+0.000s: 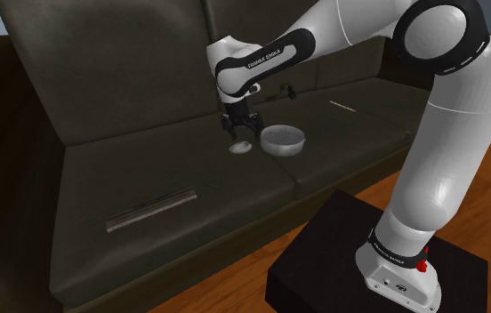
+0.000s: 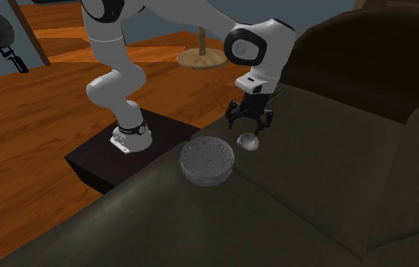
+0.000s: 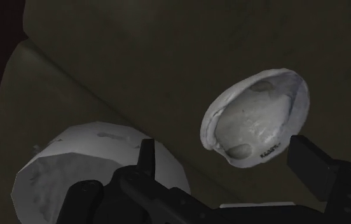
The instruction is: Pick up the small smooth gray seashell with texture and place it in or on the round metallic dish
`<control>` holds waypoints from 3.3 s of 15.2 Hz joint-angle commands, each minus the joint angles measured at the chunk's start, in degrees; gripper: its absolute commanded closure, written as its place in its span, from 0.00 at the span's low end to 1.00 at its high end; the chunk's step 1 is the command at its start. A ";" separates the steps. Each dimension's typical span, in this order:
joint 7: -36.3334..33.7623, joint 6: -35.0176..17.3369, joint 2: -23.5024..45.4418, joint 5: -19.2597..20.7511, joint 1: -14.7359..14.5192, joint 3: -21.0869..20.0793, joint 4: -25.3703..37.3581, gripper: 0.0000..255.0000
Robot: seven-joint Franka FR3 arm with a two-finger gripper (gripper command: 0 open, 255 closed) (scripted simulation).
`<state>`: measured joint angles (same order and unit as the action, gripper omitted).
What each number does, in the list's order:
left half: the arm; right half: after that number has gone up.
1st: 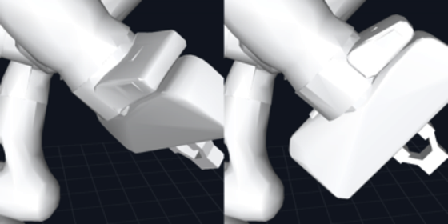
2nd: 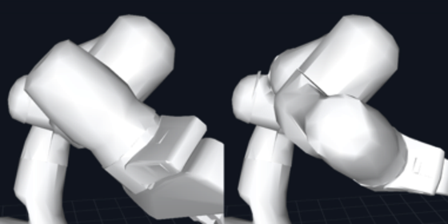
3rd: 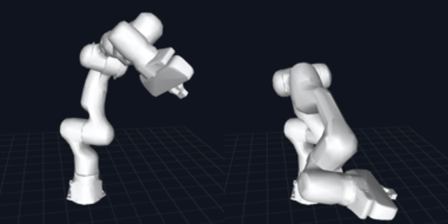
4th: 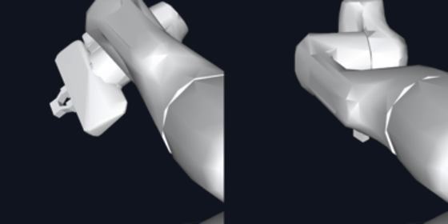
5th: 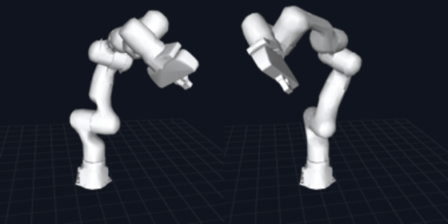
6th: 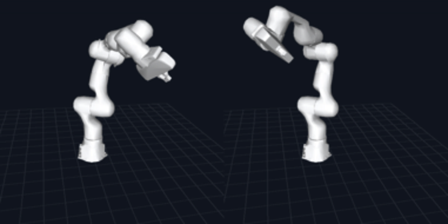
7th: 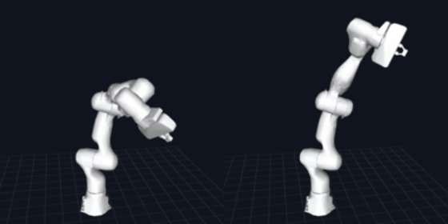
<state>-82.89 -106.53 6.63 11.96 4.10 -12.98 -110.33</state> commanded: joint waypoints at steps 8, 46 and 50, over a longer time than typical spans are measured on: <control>-0.38 -4.31 0.31 0.60 0.38 0.37 -3.86 0.00; 3.02 12.18 -3.74 -1.13 0.28 0.10 9.01 1.00; 6.68 11.28 -8.35 -1.49 2.17 1.83 4.28 1.00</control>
<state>-77.16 -94.81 -0.21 10.64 5.81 -11.58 -104.30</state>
